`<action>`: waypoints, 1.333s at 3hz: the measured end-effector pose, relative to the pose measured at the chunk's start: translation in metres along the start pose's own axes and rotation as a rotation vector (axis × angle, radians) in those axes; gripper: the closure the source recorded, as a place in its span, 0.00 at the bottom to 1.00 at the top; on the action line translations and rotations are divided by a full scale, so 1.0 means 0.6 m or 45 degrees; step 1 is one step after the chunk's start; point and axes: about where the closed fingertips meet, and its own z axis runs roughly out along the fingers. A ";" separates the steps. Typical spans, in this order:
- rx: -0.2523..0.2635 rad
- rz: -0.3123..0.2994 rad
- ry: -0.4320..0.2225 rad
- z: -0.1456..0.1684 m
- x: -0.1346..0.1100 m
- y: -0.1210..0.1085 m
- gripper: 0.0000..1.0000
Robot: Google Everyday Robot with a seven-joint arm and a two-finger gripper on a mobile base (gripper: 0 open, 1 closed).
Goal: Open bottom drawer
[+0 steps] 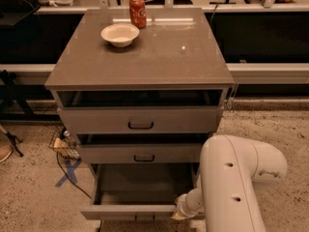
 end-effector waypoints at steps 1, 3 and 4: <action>-0.003 0.000 -0.001 0.002 -0.001 0.002 0.50; -0.007 -0.001 -0.001 0.004 -0.002 0.005 0.04; 0.065 -0.008 -0.057 -0.038 0.002 -0.002 0.00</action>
Offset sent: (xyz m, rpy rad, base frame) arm -0.0006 0.0006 -0.0006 0.0005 0.0013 0.0007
